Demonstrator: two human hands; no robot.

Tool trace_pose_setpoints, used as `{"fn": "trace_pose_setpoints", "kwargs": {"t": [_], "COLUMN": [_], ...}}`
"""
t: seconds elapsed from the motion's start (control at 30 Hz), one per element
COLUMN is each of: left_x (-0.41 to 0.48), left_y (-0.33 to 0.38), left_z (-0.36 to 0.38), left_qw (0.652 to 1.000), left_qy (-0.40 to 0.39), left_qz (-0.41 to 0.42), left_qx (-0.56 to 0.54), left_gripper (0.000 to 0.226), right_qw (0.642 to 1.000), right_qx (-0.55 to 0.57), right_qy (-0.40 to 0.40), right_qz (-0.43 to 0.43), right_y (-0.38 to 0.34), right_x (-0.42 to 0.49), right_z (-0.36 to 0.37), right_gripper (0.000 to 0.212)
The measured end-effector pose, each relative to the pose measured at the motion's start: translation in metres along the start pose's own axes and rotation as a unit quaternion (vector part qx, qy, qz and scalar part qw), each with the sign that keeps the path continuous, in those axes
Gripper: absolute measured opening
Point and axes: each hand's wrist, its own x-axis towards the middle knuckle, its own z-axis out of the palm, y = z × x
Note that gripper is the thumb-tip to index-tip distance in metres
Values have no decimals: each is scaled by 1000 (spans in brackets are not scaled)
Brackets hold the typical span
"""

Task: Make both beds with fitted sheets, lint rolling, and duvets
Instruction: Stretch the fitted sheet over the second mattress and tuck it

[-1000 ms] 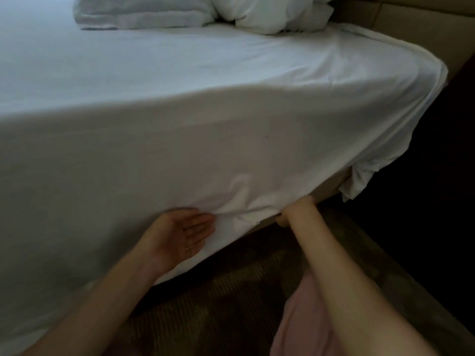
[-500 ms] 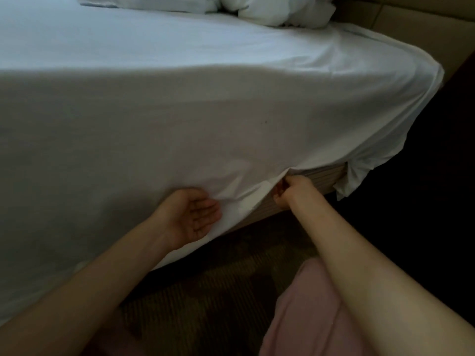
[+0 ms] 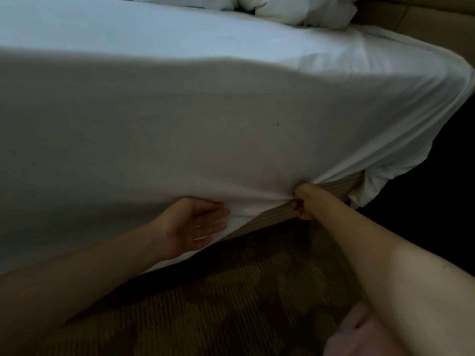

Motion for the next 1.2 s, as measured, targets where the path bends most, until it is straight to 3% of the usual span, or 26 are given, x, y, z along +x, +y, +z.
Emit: {"fn": "trace_pose_setpoints", "kwargs": {"t": [0.23,0.33,0.5,0.7,0.83,1.03,1.2], "left_x": [-6,-3,0,8,24,43,47], "left_y": [-1,-2,-3,-6,0,5,9], "left_z": [-3,2,16,31,34,37,41], "left_qw": [996,994,985,957,950,939,934], "left_qy": [-45,-51,-50,-96,-120,-140,-124], "left_qz": [30,35,33,25,32,84,102], "left_qx": [-72,-94,-160,-274,-287,-303,-320], "left_gripper": [30,29,24,21,23,25,28], "right_qw": [999,994,941,908,863,890,890], "right_qx": [31,96,330,400,484,449,448], "right_qy": [-28,-45,-64,-120,-133,-69,-71], "right_qz": [17,21,36,44,52,-32,-43], "right_y": [4,-1,-17,-20,-22,-24,-21], "right_x": [5,6,-24,-46,-33,-40,-36], "right_z": [-8,-11,-19,-18,-15,-7,-12], "right_gripper": [32,34,30,29,24,24,21]}}
